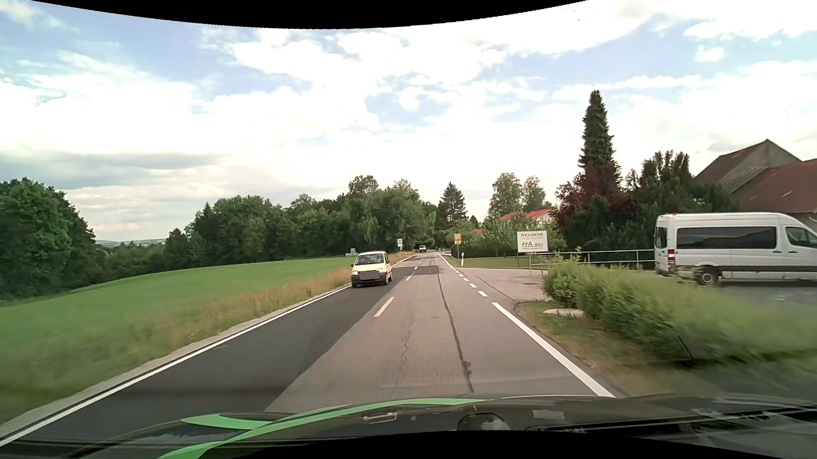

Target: Follow the waypoints while adhering to traffic rules and regulations

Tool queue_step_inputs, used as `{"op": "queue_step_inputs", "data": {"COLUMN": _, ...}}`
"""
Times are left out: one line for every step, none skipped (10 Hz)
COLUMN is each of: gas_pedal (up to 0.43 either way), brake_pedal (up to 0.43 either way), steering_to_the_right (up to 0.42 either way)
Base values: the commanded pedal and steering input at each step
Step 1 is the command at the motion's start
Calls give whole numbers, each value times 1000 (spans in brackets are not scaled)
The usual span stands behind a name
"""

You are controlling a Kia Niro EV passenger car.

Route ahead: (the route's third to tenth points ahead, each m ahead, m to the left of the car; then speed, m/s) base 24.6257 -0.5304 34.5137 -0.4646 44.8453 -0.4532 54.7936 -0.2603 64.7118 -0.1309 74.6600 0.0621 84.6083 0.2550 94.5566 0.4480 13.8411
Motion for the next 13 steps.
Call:
{"op": "queue_step_inputs", "data": {"gas_pedal": 0, "brake_pedal": 0, "steering_to_the_right": -1}}
{"op": "queue_step_inputs", "data": {"gas_pedal": 0, "brake_pedal": 0, "steering_to_the_right": -1}}
{"op": "queue_step_inputs", "data": {"gas_pedal": 0, "brake_pedal": 0, "steering_to_the_right": -1}}
{"op": "queue_step_inputs", "data": {"gas_pedal": 0, "brake_pedal": 0, "steering_to_the_right": -2}}
{"op": "queue_step_inputs", "data": {"gas_pedal": 0, "brake_pedal": 0, "steering_to_the_right": -2}}
{"op": "queue_step_inputs", "data": {"gas_pedal": 0, "brake_pedal": 0, "steering_to_the_right": -2}}
{"op": "queue_step_inputs", "data": {"gas_pedal": 28, "brake_pedal": 0, "steering_to_the_right": -2}}
{"op": "queue_step_inputs", "data": {"gas_pedal": 79, "brake_pedal": 0, "steering_to_the_right": -2}}
{"op": "queue_step_inputs", "data": {"gas_pedal": 79, "brake_pedal": 0, "steering_to_the_right": -2}}
{"op": "queue_step_inputs", "data": {"gas_pedal": 87, "brake_pedal": 0, "steering_to_the_right": -2}}
{"op": "queue_step_inputs", "data": {"gas_pedal": 87, "brake_pedal": 0, "steering_to_the_right": -2}}
{"op": "queue_step_inputs", "data": {"gas_pedal": 118, "brake_pedal": 0, "steering_to_the_right": -2}}
{"op": "queue_step_inputs", "data": {"gas_pedal": 189, "brake_pedal": 0, "steering_to_the_right": -2}}
